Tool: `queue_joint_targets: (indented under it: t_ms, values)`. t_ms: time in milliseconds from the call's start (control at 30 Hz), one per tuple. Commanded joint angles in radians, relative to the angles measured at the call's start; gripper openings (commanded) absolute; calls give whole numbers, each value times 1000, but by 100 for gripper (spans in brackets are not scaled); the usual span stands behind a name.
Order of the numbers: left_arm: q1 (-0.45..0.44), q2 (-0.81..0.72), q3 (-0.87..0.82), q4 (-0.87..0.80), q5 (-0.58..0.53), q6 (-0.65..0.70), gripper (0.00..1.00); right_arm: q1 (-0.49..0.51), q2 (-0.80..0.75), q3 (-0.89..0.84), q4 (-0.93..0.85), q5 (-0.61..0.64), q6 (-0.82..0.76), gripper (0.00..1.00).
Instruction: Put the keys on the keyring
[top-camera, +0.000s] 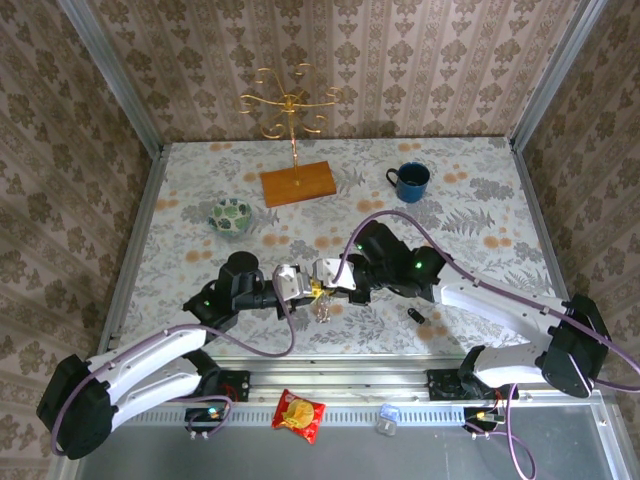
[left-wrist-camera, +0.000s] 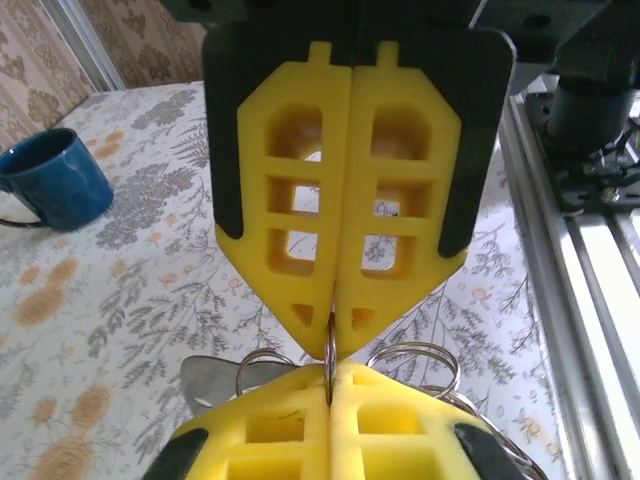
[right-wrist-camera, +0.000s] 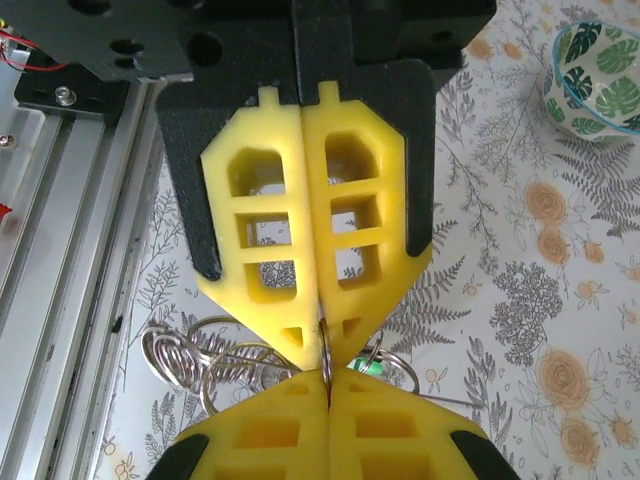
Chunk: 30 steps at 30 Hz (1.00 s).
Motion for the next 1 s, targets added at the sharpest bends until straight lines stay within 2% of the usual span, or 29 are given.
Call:
queue_joint_targets:
  t_ms: [0,33,100,200,367,967]
  values:
    - [-1,-4,22,19,6,15,0,2,-38,-17,45,-22,14,17]
    - [-1,-11,12,35,4,7,0,-16,-62,-51,89,-42,39,24]
    - [-1,-19,-17,86,4,-15,0,-60,-107,-129,192,-102,105,29]
    - [-1,-16,-62,181,13,-59,0,-114,-148,-229,336,-179,201,30]
    - [0,-12,-107,284,24,-91,0,-126,-151,-305,470,-210,261,30]
    - [1,9,-121,343,62,-108,0,-125,-72,-283,522,-287,298,25]
